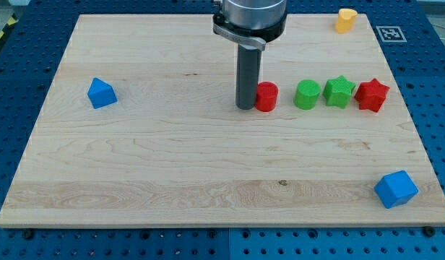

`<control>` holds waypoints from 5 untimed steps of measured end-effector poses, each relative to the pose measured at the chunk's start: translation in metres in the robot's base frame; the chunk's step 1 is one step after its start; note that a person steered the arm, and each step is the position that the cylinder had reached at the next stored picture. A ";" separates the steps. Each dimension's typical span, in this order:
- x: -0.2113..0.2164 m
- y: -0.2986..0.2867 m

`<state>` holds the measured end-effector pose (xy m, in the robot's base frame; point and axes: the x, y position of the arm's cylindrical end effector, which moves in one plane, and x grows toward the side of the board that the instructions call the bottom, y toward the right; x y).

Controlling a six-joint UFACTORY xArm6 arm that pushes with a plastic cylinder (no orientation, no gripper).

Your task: Push the blue triangle to the top of the blue cube

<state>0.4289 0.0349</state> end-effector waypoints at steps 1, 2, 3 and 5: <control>0.000 0.001; 0.000 -0.003; 0.000 -0.004; 0.059 0.015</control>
<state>0.4881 0.0496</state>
